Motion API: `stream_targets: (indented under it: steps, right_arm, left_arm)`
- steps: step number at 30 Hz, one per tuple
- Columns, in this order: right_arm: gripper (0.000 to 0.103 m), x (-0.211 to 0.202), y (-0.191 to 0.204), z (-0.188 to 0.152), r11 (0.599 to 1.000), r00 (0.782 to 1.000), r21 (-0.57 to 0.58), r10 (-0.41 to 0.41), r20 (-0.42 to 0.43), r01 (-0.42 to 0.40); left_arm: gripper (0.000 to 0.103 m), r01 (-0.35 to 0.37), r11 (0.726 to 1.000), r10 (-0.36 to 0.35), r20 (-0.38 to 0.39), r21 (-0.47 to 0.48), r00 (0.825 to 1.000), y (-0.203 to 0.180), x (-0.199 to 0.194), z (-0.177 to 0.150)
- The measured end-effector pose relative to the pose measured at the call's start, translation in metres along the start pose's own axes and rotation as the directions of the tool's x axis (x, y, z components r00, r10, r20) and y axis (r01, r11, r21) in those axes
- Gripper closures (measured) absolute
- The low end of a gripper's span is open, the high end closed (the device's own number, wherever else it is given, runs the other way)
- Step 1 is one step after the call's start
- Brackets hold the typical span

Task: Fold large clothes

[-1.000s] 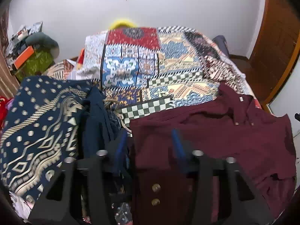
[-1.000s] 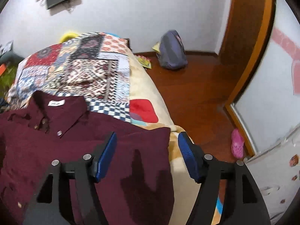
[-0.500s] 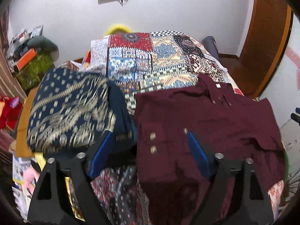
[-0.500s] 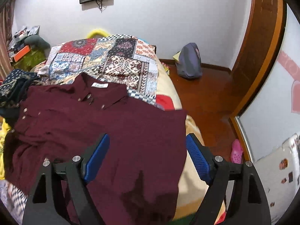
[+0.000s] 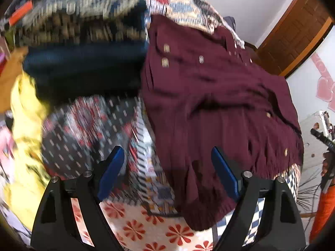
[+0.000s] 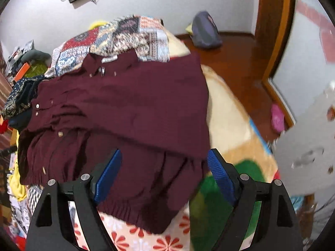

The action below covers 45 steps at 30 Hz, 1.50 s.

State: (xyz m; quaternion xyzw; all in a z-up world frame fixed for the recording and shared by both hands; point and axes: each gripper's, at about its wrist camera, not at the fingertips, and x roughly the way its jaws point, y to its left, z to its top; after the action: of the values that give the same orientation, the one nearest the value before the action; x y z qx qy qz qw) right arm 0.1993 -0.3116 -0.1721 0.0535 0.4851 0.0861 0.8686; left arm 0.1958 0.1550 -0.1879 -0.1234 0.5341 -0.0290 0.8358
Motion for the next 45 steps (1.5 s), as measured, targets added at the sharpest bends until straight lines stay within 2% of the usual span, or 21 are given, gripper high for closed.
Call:
stream_targets:
  steps: [5,11,13,14,15,16,18,19,20,21,22,24,28,33,36,39,41,45]
  right_arm:
    - [0.022,0.014,-0.001,-0.028,0.999,0.998,0.021,0.026,-0.052,-0.025]
    - [0.022,0.028,-0.008,-0.049,0.997,0.996,0.066,0.032,-0.081,-0.027]
    - [0.031,0.031,-0.011,-0.051,0.994,0.995,0.091,0.065,-0.081,-0.057]
    - [0.043,0.032,-0.012,-0.051,0.992,0.993,0.102,0.089,-0.078,-0.081]
    - [0.055,0.032,-0.012,-0.052,0.989,0.991,0.109,0.106,-0.077,-0.097]
    - [0.060,0.033,-0.013,-0.051,0.987,0.990,0.118,0.116,-0.077,-0.106]
    - [0.076,0.034,-0.012,-0.050,0.987,0.992,0.127,0.107,-0.067,-0.098]
    - [0.080,0.034,-0.011,-0.047,0.988,0.993,0.126,0.099,-0.066,-0.090]
    - [0.088,0.033,-0.011,-0.045,0.988,0.993,0.126,0.097,-0.064,-0.088]
    - [0.091,0.030,-0.011,-0.044,0.986,0.992,0.128,0.112,-0.056,-0.104]
    - [0.092,0.026,-0.011,-0.041,0.985,0.991,0.126,0.125,-0.047,-0.118]
    - [0.093,0.019,-0.007,-0.033,0.986,0.990,0.101,0.137,-0.027,-0.133]
    - [0.093,-0.009,0.003,-0.005,0.986,0.985,0.018,0.162,0.054,-0.163]
    - [0.094,-0.022,0.015,0.040,0.981,0.972,-0.042,0.191,0.134,-0.187]
    - [0.094,-0.023,0.019,0.074,0.981,0.964,-0.062,0.192,0.182,-0.183]
    - [0.094,-0.013,0.017,0.110,0.985,0.962,-0.060,0.169,0.213,-0.160]
    - [0.094,0.005,0.016,0.137,0.989,0.965,-0.045,0.150,0.216,-0.144]
    - [0.094,0.047,0.008,0.171,0.993,0.975,-0.002,0.118,0.189,-0.120]
  left_arm:
    - [0.019,0.038,0.998,-0.042,-0.067,-0.049,0.997,0.002,0.020,-0.024]
    - [0.019,0.120,0.990,-0.126,-0.079,-0.071,0.989,-0.005,0.027,-0.037]
    - [0.021,0.139,0.989,-0.143,-0.086,-0.054,0.986,-0.013,0.030,-0.037]
    - [0.024,0.144,0.989,-0.147,-0.088,-0.041,0.985,-0.017,0.033,-0.036]
    - [0.035,0.145,0.989,-0.147,-0.087,-0.029,0.985,-0.020,0.034,-0.035]
    - [0.046,0.153,0.988,-0.154,-0.090,-0.018,0.984,-0.023,0.035,-0.033]
    - [0.057,0.159,0.987,-0.159,-0.084,-0.006,0.984,-0.029,0.034,-0.033]
    - [0.070,0.146,0.989,-0.145,-0.067,0.011,0.987,-0.032,0.031,-0.031]
    - [0.079,0.127,0.992,-0.125,-0.056,0.026,0.991,-0.033,0.028,-0.029]
    - [0.086,0.116,0.993,-0.114,-0.046,0.035,0.992,-0.033,0.024,-0.026]
    - [0.088,0.131,0.991,-0.130,-0.034,0.034,0.991,-0.033,0.018,-0.023]
    - [0.091,0.188,0.982,-0.189,0.006,0.015,0.982,-0.031,0.000,-0.013]
    - [0.093,0.252,0.968,-0.251,0.090,0.002,0.964,-0.033,-0.033,0.017]
    - [0.094,0.290,0.957,-0.285,0.216,0.010,0.934,-0.046,-0.063,0.074]
    - [0.094,0.253,0.967,-0.251,0.270,0.030,0.930,-0.053,-0.069,0.112]
    - [0.095,0.217,0.976,-0.211,0.285,0.010,0.935,-0.055,-0.056,0.154]
    - [0.095,0.181,0.983,-0.167,0.292,-0.020,0.942,-0.051,-0.041,0.179]
    - [0.095,0.136,0.986,-0.105,0.281,-0.093,0.954,-0.035,-0.003,0.217]
